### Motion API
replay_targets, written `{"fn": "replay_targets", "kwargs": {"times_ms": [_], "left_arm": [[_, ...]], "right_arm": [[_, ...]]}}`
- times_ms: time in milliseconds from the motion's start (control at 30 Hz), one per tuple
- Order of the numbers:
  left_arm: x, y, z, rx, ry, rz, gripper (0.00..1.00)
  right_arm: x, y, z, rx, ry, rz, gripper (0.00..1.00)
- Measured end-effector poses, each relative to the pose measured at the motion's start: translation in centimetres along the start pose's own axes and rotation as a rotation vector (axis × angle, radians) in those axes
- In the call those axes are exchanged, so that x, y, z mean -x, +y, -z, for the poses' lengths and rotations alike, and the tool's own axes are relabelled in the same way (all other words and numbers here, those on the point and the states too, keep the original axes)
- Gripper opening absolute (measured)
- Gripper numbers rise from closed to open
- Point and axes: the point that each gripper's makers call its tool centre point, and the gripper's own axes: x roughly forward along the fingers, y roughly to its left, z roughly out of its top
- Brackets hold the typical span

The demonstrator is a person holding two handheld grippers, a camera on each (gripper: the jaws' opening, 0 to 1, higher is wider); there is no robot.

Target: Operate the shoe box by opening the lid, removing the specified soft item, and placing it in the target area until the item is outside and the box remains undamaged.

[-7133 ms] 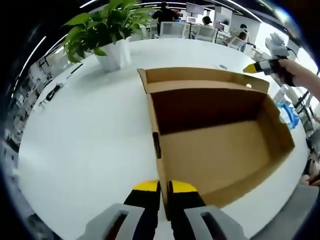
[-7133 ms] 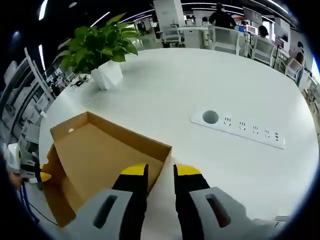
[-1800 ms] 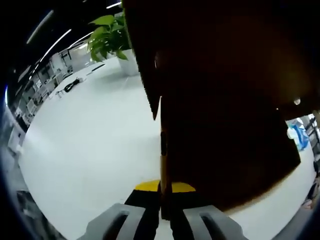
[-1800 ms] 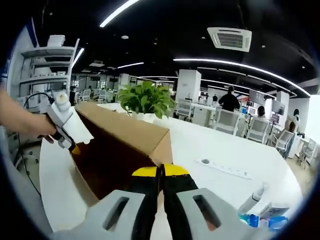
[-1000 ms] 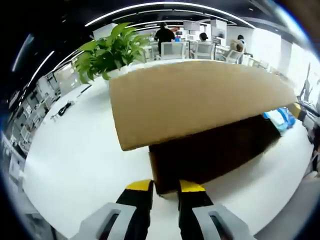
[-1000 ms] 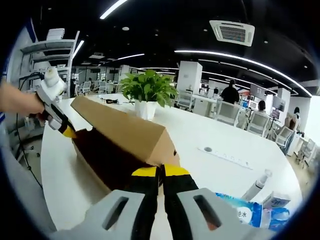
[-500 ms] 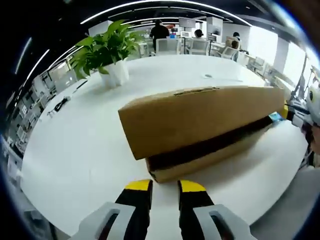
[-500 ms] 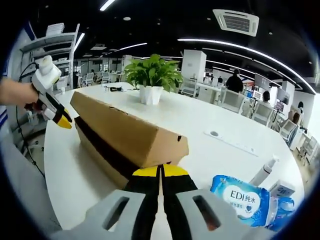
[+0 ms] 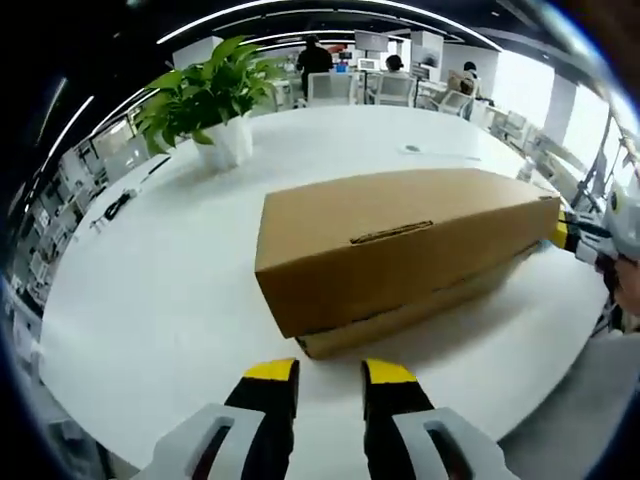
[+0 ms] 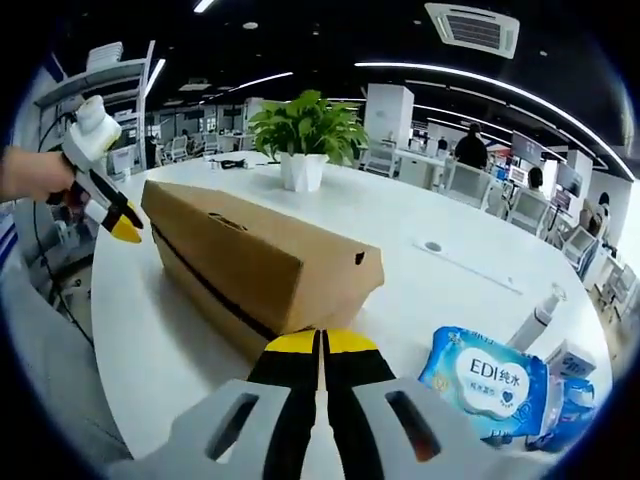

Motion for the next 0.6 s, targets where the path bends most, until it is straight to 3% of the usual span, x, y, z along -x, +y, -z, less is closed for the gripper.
{"fn": "replay_targets", "kwargs": {"times_ms": [333,600], "left_arm": [[0.5,0.2,-0.3,0.0,-0.008,-0.008,0.25],[0.5,1.0,-0.5,0.002,-0.017,-0.009,0.25]], "right_arm": [[0.7,0.0,-0.4,-0.015,-0.004,0.003,0.0],[1.2,0.3,-0.8,-0.037,-0.013,0.0,0.06]]}}
